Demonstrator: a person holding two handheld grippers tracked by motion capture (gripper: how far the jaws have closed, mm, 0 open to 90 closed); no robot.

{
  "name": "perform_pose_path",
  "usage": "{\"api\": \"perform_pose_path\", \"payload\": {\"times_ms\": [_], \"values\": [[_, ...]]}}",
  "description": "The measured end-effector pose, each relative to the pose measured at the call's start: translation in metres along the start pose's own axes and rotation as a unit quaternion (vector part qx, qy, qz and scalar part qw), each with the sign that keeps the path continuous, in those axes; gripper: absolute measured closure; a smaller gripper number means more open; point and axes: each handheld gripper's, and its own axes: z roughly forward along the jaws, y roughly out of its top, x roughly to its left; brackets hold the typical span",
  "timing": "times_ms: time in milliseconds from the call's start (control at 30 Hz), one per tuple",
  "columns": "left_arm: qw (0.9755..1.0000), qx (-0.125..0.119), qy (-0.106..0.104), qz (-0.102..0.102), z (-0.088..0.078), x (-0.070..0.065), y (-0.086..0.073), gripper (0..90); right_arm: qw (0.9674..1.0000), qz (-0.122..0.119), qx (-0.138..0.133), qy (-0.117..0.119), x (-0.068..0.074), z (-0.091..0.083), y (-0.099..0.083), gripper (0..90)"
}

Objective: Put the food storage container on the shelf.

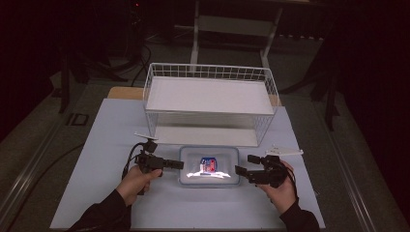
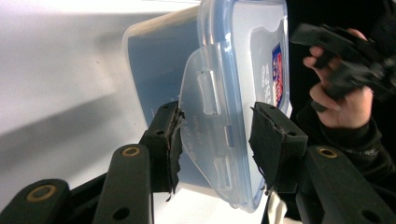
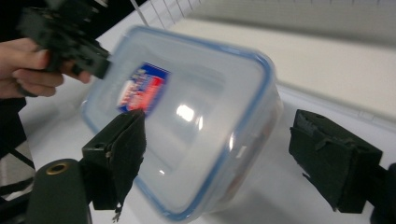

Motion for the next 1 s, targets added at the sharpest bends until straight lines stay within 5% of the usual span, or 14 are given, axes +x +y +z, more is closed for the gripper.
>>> {"api": "perform_pose_path", "payload": {"times_ms": [133, 233, 333, 600, 767, 1000], "values": [[0.9999, 0.002, 0.002, 0.015, -0.002, -0.005, -0.003, 56.0, 0.9991, 0.034, 0.014, 0.021, -0.009, 0.008, -0.004, 22.2], [0.9997, 0.003, 0.004, 0.024, -0.002, -0.007, -0.005, 56.5, 0.9947, 0.079, 0.027, 0.06, -0.019, 0.012, -0.007, 27.8], [0.9996, 0.004, 0.0, 0.026, -0.003, -0.006, -0.006, 56.9, 0.9931, 0.092, 0.031, 0.065, -0.023, 0.014, -0.009, 30.7], [0.9995, 0.004, -0.001, 0.032, -0.004, -0.007, -0.007, 57.3, 0.9888, 0.1, 0.057, 0.095, -0.029, 0.018, -0.011, 48.1], [0.999, 0.006, 0.005, 0.045, -0.004, -0.011, -0.009, 57.5, 0.986, 0.111, 0.061, 0.108, -0.029, 0.018, -0.012, 50.6], [0.9982, -0.009, 0.016, 0.057, -0.005, -0.018, -0.015, 57.3, 0.9885, 0.099, 0.063, 0.096, -0.022, 0.013, -0.012, 51.9]]}}
